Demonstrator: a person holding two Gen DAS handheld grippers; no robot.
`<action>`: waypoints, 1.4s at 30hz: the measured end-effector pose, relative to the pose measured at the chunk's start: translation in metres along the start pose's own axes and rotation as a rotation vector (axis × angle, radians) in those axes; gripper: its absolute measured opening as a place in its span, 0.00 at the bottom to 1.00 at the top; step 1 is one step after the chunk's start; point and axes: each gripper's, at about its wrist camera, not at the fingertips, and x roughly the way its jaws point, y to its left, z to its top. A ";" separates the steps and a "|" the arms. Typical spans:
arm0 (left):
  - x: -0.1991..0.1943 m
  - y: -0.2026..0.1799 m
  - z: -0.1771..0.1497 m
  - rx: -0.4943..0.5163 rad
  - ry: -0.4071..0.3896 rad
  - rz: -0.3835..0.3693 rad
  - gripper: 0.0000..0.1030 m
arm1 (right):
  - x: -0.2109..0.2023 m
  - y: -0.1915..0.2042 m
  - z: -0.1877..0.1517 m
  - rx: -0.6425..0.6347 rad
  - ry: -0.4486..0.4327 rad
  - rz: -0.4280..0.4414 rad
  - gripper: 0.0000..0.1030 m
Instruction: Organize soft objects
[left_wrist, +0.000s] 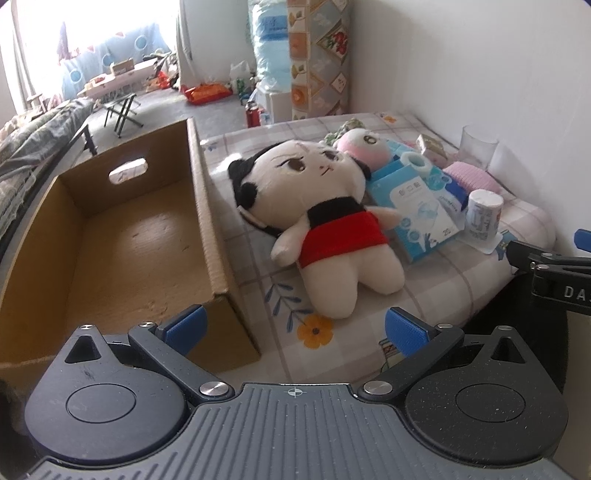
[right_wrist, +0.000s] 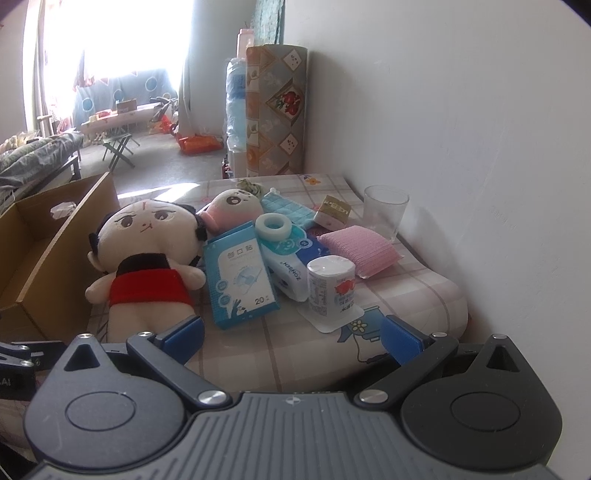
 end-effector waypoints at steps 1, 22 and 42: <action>0.000 -0.002 0.002 0.008 -0.011 -0.007 1.00 | 0.002 -0.002 0.000 0.003 -0.004 -0.002 1.00; 0.056 -0.089 0.036 0.192 -0.125 -0.248 0.91 | 0.078 -0.110 0.000 0.225 -0.062 0.233 1.00; 0.073 -0.119 0.037 0.259 -0.105 -0.319 0.80 | 0.163 -0.126 0.012 0.267 0.076 0.475 0.54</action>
